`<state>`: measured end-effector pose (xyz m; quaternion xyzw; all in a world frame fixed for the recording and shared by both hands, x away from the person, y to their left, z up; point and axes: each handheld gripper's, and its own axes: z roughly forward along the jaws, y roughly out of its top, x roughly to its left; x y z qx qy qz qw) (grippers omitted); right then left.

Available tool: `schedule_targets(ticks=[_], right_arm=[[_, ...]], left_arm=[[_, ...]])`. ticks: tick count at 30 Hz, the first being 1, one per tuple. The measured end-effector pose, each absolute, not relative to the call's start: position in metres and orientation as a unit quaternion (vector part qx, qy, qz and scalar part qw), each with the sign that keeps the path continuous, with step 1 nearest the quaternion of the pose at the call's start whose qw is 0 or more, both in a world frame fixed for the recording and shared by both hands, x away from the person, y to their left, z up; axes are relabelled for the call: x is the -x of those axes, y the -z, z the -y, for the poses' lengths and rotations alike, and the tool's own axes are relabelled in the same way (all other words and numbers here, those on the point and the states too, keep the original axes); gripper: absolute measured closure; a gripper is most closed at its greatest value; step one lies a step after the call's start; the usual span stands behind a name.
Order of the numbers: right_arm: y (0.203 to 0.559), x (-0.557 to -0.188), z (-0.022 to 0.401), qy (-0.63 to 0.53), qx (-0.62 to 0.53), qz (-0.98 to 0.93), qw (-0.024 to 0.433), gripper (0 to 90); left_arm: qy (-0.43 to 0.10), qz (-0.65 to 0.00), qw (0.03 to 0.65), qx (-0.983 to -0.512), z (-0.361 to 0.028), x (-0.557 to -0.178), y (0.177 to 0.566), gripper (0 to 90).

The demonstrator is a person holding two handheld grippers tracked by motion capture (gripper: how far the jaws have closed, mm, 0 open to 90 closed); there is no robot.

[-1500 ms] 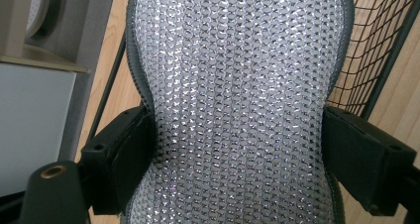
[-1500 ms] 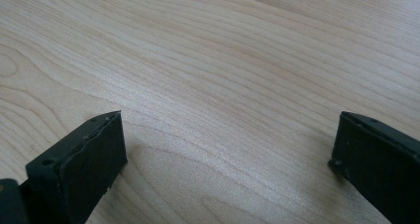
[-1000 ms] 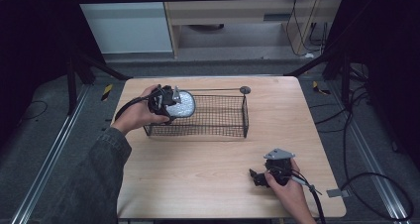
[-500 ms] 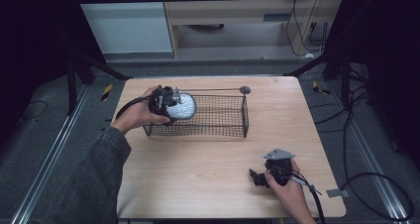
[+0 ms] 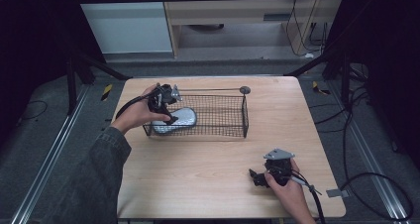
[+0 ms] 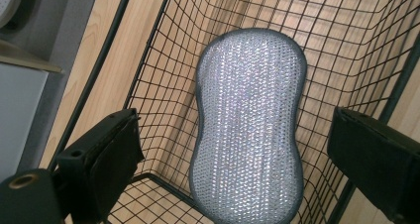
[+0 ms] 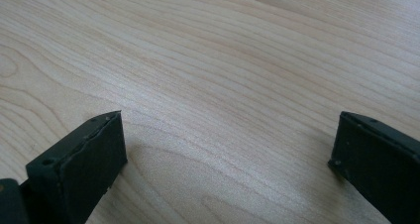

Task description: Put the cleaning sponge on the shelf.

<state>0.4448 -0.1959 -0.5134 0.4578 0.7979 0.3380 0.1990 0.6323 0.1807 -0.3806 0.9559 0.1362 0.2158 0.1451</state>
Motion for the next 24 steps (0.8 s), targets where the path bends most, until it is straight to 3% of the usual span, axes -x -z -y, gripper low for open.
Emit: schedule_targets(ticks=[24], right_arm=[[0.513,-0.445,0.196,-0.337,-0.457,-0.799,0.200,0.6]], left_arm=[[-0.219,-0.195,0.232,-0.928,-0.168,-0.599,0.364,6.1]])
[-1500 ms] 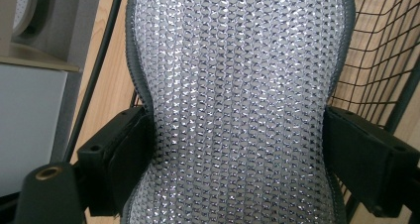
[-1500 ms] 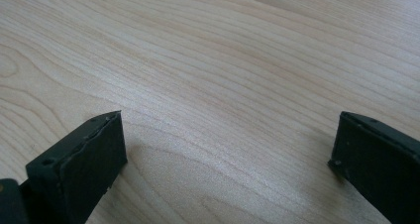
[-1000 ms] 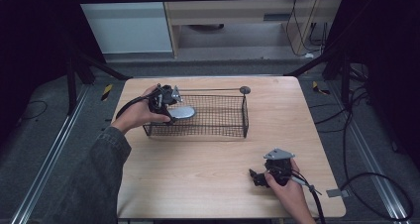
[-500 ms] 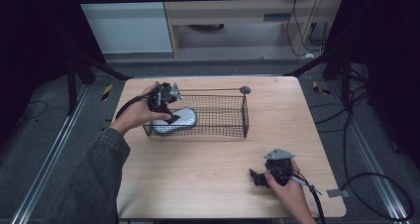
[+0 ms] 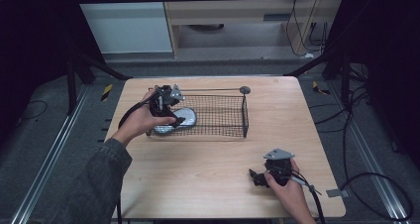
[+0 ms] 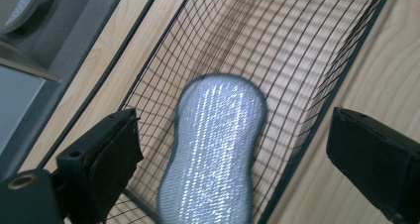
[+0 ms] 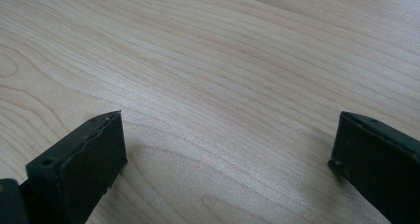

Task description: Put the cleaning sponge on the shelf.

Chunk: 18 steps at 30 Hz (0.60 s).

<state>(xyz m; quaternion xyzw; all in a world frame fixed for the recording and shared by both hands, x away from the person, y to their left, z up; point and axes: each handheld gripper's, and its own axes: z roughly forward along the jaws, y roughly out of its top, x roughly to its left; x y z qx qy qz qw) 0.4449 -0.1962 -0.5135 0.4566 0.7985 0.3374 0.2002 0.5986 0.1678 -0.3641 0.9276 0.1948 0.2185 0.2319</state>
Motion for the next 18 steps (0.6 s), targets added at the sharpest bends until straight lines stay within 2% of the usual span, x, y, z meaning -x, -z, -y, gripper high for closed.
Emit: schedule_targets(ticks=[7,18], right_arm=[[0.513,-0.445,0.196,-0.337,-0.457,-0.799,0.199,0.6],[0.513,-0.445,0.196,-0.337,-0.458,-0.798,0.200,0.7]], left_arm=[[-0.215,-0.242,0.252,-0.912,-0.161,-0.585,0.363,6.3],[-0.209,-0.232,0.261,-0.913,-0.153,-0.563,0.367,6.5]])
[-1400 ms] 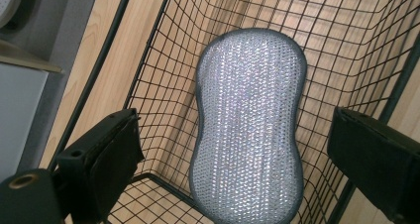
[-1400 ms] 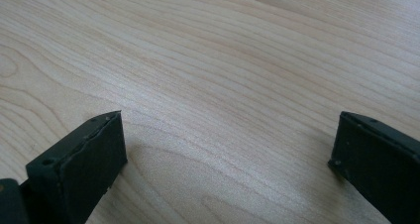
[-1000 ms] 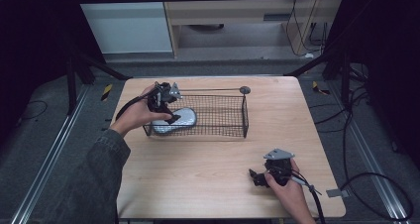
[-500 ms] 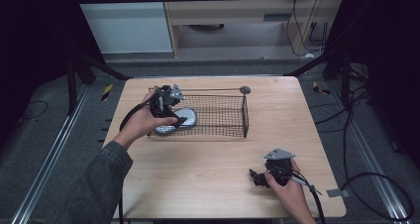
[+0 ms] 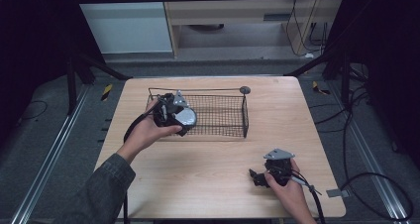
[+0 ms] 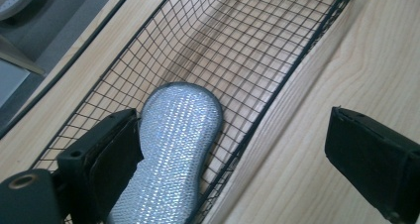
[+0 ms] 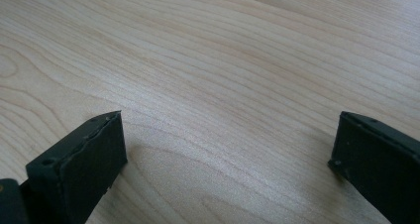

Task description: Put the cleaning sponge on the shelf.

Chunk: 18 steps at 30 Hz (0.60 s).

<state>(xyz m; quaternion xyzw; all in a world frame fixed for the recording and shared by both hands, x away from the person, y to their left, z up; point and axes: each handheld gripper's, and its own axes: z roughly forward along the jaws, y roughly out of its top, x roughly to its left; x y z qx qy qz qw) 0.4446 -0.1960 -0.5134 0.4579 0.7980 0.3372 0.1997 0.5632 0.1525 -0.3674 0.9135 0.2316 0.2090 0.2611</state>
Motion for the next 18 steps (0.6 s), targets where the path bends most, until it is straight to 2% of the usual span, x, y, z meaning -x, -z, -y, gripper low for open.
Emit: schedule_targets(ticks=[7,18], right_arm=[[0.513,-0.445,0.196,-0.337,-0.458,-0.798,0.200,0.6],[0.513,-0.444,0.196,-0.338,-0.459,-0.797,0.200,0.7]], left_arm=[[-0.226,-0.241,0.274,-0.903,-0.150,-0.549,0.367,6.6],[-0.220,-0.261,0.288,-0.894,-0.150,-0.523,0.376,5.4]])
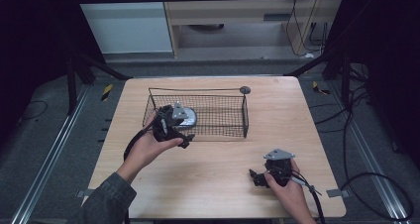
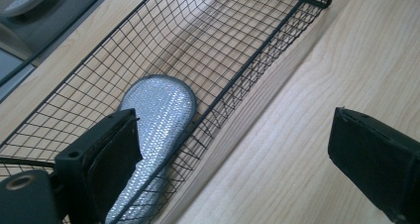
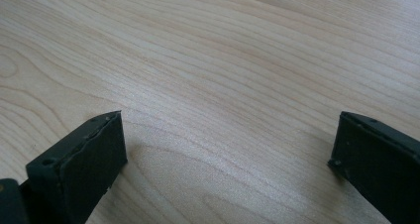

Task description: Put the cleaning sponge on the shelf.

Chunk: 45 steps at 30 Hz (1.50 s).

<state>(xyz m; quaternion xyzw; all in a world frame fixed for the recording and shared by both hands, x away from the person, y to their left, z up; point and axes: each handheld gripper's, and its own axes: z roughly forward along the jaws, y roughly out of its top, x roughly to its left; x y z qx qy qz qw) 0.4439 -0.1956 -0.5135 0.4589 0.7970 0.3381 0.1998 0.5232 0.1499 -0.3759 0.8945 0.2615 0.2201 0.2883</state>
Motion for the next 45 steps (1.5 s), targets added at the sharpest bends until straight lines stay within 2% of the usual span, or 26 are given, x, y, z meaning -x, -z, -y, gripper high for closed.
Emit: schedule_targets(ticks=[4,8,14,24,28,39,45], right_arm=[[0.513,-0.444,0.196,-0.338,-0.459,-0.797,0.200,0.7],[0.514,-0.444,0.196,-0.338,-0.458,-0.797,0.200,0.6],[0.513,-0.444,0.196,-0.338,-0.459,-0.797,0.199,0.5],[0.513,-0.444,0.195,-0.338,-0.459,-0.797,0.198,0.4],[0.513,-0.444,0.196,-0.338,-0.459,-0.798,0.198,0.4],[0.513,-0.444,0.195,-0.339,-0.459,-0.797,0.198,0.4],[0.513,-0.444,0.195,-0.339,-0.459,-0.797,0.198,0.4]], left_arm=[[-0.208,-0.258,0.316,-0.889,-0.149,-0.507,0.379,5.8],[-0.212,-0.254,0.308,-0.892,-0.147,-0.498,0.384,5.1],[-0.204,-0.282,0.311,-0.884,-0.157,-0.488,0.395,5.1],[-0.184,-0.340,0.338,-0.858,-0.202,-0.476,0.426,6.3],[-0.171,-0.361,0.331,-0.855,-0.219,-0.473,0.439,5.9],[-0.181,-0.480,0.291,-0.808,-0.285,-0.477,0.477,5.9],[-0.194,-0.508,0.290,-0.787,-0.304,-0.485,0.483,5.3]])
